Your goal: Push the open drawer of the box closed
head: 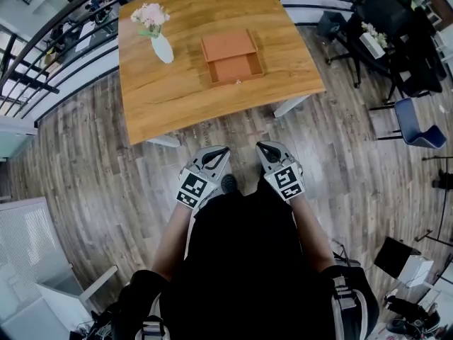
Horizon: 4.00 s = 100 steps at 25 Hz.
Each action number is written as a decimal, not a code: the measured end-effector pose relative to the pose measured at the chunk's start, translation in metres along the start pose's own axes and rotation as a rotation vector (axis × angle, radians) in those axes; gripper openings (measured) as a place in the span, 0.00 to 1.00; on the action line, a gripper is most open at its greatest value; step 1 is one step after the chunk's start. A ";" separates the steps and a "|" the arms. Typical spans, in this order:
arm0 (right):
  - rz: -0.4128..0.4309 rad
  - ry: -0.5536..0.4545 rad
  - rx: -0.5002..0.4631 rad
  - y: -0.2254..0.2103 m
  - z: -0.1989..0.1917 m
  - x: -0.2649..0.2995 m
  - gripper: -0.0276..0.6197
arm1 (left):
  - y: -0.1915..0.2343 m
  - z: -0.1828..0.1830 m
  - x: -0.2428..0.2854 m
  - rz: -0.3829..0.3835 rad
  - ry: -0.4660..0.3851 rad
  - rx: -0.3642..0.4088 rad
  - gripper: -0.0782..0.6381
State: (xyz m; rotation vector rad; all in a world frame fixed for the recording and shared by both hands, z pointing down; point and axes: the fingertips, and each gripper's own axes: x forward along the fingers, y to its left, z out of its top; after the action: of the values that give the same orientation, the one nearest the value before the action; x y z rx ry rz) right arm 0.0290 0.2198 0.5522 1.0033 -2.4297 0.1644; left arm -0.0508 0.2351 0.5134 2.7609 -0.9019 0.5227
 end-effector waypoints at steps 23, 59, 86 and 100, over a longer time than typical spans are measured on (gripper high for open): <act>0.168 0.015 -0.088 -0.157 -0.007 0.040 0.07 | 0.047 0.060 0.118 0.189 0.027 -0.046 0.14; 0.389 0.063 -0.215 -0.257 0.004 0.117 0.07 | 0.119 0.101 0.187 0.417 -0.055 -0.231 0.14; 0.023 0.227 -0.054 -0.211 0.031 0.259 0.07 | 0.303 0.060 0.108 0.066 -0.023 -0.118 0.14; 0.062 0.243 0.156 -0.207 -0.014 0.298 0.07 | 0.323 0.069 0.123 0.059 -0.018 -0.109 0.14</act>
State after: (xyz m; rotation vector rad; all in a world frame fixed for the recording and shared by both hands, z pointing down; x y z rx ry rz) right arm -0.0024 -0.1127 0.6950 0.9160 -2.2525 0.4759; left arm -0.1336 -0.1079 0.5199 2.6528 -0.9874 0.4453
